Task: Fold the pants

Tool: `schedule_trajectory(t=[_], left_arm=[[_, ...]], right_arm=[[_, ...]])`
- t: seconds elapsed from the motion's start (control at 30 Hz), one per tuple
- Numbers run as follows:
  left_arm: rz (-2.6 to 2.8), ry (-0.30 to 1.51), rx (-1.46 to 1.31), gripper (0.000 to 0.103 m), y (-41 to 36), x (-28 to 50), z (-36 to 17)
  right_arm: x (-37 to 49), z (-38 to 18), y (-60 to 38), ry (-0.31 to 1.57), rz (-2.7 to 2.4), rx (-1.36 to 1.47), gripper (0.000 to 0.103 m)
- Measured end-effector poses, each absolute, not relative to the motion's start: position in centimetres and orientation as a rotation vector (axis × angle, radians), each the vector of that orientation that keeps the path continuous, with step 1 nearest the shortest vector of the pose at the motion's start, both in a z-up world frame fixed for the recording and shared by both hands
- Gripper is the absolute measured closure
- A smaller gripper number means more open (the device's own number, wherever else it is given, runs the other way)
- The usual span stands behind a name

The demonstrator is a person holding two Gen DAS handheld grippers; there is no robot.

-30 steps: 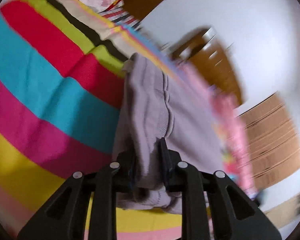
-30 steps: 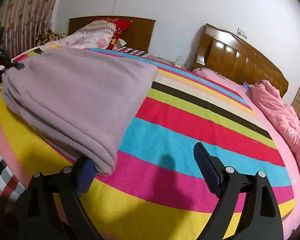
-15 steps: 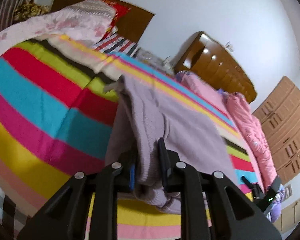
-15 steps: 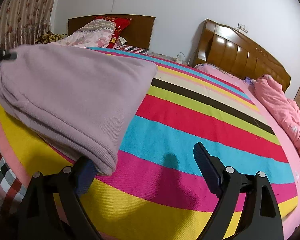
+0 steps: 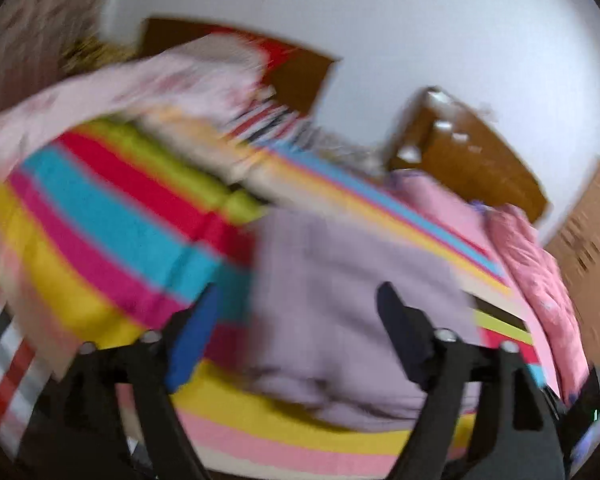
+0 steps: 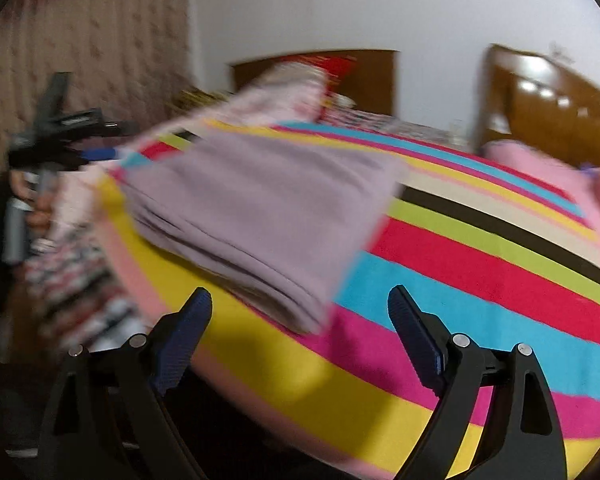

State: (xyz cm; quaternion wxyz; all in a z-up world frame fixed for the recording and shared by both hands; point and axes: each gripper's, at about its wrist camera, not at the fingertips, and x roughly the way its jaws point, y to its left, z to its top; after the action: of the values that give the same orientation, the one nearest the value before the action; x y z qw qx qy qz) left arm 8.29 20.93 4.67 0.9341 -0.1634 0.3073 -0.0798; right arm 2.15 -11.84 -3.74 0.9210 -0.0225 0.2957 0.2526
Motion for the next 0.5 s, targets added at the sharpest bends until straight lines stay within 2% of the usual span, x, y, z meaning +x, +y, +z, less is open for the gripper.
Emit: schedule_trajectory(t=[0.1, 0.23, 0.3, 0.33, 0.4, 0.5], left_arm=[[-0.3, 0.638, -0.206, 0.014, 15.5, 8.8, 5.8], [-0.338, 0.753, -0.125, 0.015, 11.6, 11.2, 3.0], [-0.304, 0.861, -0.118, 0.024, 12.0, 11.9, 0.1], [-0.309, 0.841, -0.079, 0.03, 12.2, 10.9, -0.6], [-0.343, 0.808, -0.04, 0.032, 12.6, 9.3, -1.1], [-0.352, 0.802, -0.06, 0.032, 13.1, 9.2, -1.2]], right_arm=[[3.8, -2.3, -10.0, 0.577, 0.589, -0.058, 0.017], [6.5, -2.9, -6.5, 0.647, 0.711, -0.08, 0.017], [6.1, -4.2, -5.4, 0.722, 0.779, -0.096, 0.017], [5.3, -4.6, -5.2, 0.706, 0.79, -0.132, 0.016], [3.9, -5.4, -5.2, 0.695, 0.809, -0.184, 0.016], [4.3, -4.5, -6.2, 0.708, 0.831, -0.113, 0.016]])
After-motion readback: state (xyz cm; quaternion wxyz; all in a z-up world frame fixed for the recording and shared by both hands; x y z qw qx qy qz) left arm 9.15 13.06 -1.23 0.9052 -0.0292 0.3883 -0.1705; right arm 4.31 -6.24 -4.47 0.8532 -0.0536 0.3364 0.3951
